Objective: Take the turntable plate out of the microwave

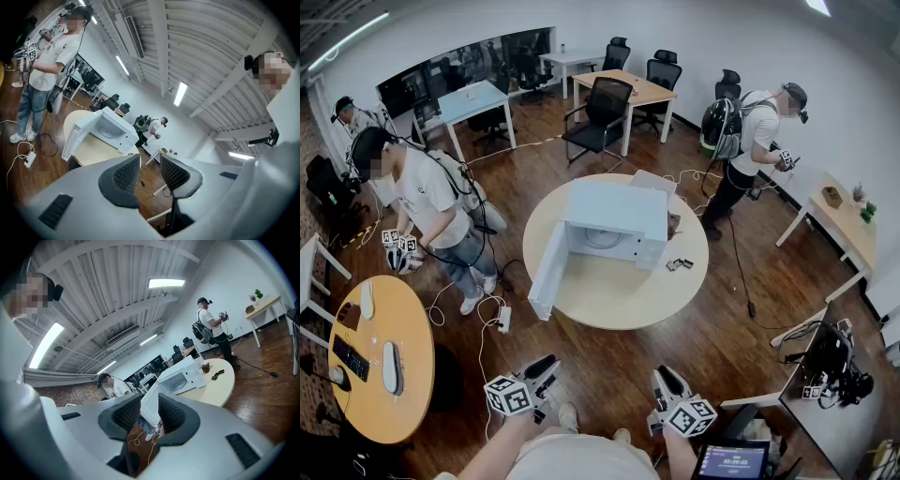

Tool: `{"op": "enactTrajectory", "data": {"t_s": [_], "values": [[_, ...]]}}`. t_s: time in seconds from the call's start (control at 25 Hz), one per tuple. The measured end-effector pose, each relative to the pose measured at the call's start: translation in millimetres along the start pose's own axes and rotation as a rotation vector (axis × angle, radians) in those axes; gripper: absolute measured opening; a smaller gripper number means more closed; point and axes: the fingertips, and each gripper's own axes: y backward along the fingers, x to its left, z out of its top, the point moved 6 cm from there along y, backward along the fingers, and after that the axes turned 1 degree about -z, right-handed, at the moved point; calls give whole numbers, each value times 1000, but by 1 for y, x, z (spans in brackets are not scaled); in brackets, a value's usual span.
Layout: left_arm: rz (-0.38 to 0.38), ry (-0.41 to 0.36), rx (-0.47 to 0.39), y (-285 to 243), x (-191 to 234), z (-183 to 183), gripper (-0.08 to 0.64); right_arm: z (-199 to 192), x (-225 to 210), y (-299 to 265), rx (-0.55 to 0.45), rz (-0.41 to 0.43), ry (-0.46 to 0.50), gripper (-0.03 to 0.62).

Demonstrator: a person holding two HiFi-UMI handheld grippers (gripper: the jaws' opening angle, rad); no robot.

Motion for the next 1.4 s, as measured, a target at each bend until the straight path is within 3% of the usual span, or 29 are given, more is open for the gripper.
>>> {"op": "enactTrajectory", "data": {"t_s": [0.6,1.4], "values": [[-75,-27,49,30,72,44,135,-42,57,-66,-39,-49,-14,109],[-142,-6,6,22,83,48,135,-36,58,-74,-56,-83,38,109]]}}
